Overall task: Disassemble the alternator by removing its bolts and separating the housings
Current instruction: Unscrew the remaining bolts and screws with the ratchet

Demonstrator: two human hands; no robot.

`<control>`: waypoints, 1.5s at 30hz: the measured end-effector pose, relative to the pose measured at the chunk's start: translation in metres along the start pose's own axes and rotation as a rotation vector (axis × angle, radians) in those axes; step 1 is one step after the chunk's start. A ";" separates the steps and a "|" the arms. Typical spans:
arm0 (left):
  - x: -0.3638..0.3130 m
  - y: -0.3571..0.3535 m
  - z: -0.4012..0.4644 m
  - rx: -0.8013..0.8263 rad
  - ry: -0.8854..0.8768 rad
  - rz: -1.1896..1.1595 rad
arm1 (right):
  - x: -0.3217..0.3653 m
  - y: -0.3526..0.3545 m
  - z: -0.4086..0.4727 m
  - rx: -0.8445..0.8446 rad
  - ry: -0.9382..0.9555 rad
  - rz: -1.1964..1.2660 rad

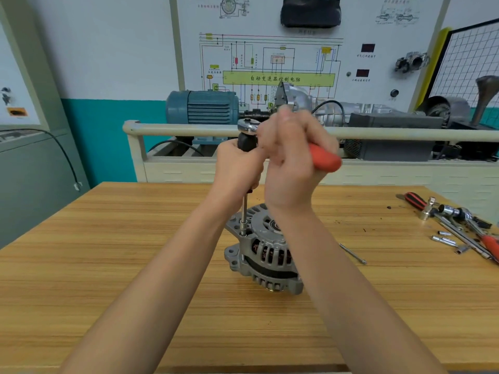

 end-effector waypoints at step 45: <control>0.004 -0.006 -0.001 -0.049 0.041 -0.021 | 0.004 0.017 0.006 -0.027 -0.015 0.038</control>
Point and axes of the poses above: each hand's wrist, its own z-axis towards the middle knuckle, its own y-axis out of the back of the hand, x = y × z, the point moved 10 cm from there along z, towards the middle knuckle, and after that the axes turned 10 degrees about x, right-handed, at the moved point
